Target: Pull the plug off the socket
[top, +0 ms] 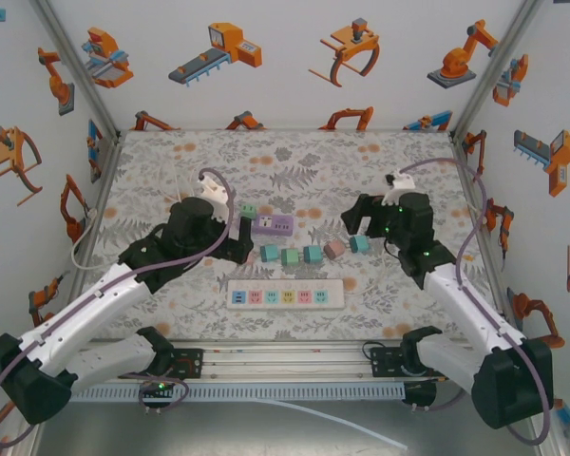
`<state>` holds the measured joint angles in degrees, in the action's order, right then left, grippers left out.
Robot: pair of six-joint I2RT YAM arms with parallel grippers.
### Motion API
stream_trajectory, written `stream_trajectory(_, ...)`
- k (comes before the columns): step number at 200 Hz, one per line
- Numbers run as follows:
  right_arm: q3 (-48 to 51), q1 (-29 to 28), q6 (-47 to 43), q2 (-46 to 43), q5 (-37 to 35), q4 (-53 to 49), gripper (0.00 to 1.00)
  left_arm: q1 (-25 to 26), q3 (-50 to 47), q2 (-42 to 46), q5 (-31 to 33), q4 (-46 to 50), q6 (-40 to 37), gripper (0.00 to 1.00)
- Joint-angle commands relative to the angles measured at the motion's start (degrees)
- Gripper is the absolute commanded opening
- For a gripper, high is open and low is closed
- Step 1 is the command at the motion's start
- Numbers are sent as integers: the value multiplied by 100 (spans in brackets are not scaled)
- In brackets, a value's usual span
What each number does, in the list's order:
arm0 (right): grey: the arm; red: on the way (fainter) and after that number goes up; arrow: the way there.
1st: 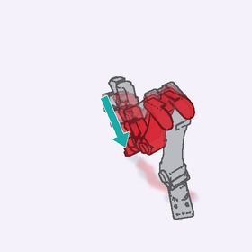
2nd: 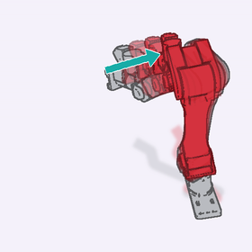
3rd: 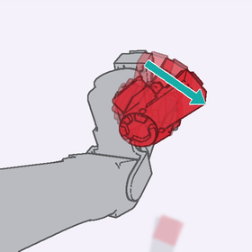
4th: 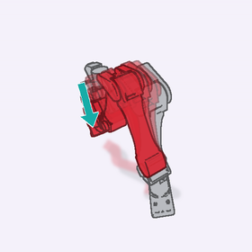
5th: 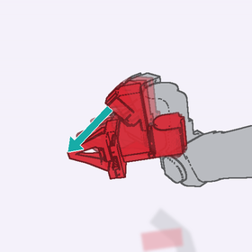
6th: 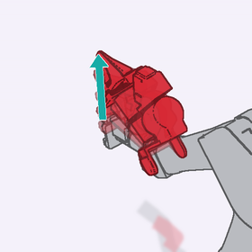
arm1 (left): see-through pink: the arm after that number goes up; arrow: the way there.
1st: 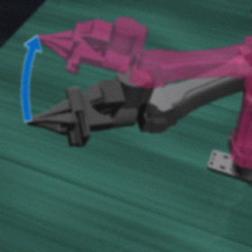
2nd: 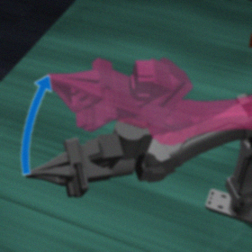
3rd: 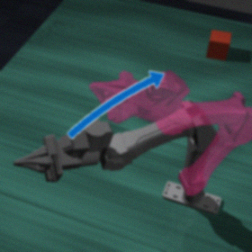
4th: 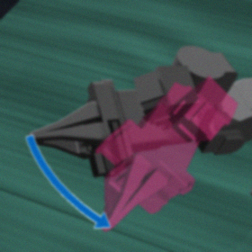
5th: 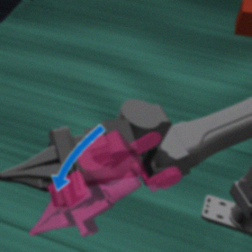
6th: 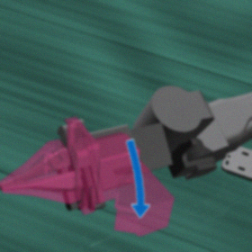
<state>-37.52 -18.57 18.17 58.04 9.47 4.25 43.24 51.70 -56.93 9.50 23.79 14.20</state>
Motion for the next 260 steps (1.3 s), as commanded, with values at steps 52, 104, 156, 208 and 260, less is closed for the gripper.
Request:
stream_trajectory(52,-1339,-1683,-4268,1149,744,-435,83,-1005,-587,513,-62,-480,1328,97)
stream_trajectory(104,-2874,-2328,-5535,2783,741,-1575,85,-2013,-700,11,-711,-664,2157,97)
stream_trajectory(156,-4221,-2377,-5491,4206,1275,-1650,87,-2512,-608,-1009,-1109,-1114,2563,97)
stream_trajectory(208,-5359,-2380,-5146,5541,1686,-1300,86,-2602,81,-2316,-632,-723,2837,97)
stream_trajectory(260,-6124,-2380,-5009,6506,1650,-1251,81,-2604,277,-3138,-1018,-1179,3001,100)
